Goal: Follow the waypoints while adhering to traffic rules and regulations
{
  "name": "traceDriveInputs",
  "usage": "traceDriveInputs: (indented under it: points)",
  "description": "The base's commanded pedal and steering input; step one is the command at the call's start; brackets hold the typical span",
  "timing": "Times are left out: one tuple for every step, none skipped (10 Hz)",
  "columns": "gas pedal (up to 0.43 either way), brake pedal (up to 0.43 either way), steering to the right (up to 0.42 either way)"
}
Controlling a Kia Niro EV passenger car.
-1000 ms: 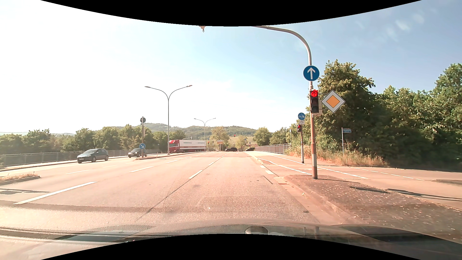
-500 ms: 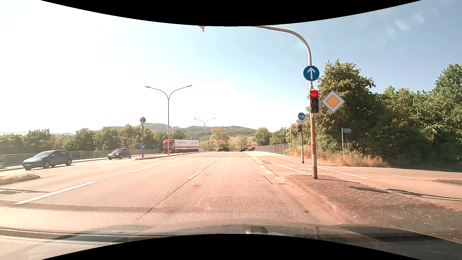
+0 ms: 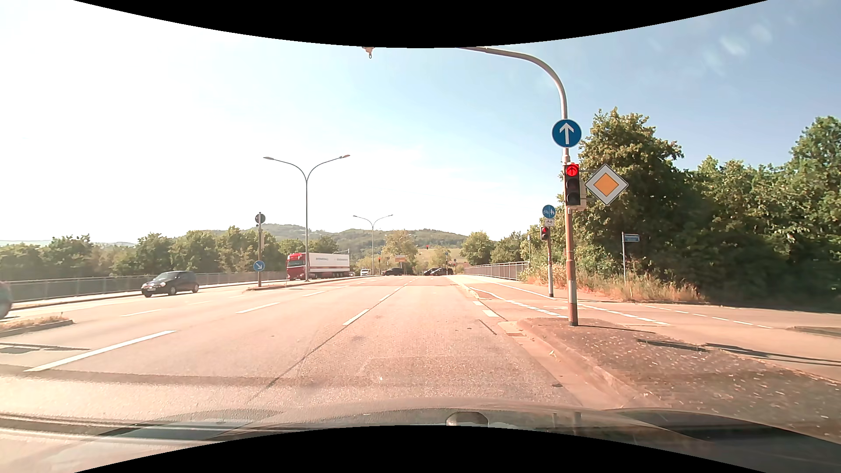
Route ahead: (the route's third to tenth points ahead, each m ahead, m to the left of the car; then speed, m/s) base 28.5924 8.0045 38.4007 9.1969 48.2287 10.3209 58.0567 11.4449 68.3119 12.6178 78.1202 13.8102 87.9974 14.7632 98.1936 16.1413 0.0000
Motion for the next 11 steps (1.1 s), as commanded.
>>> traceDriveInputs:
  points:
    - [0.000,0.250,0.000]
    - [0.000,0.250,0.001]
    - [0.000,0.250,0.000]
    - [0.000,0.250,0.001]
    - [0.000,0.250,0.000]
    - [0.000,0.250,0.001]
    - [0.000,0.250,0.001]
    - [0.000,0.250,0.001]
    - [0.000,0.250,0.001]
    - [0.000,0.244,0.001]
    - [0.000,0.250,0.000]
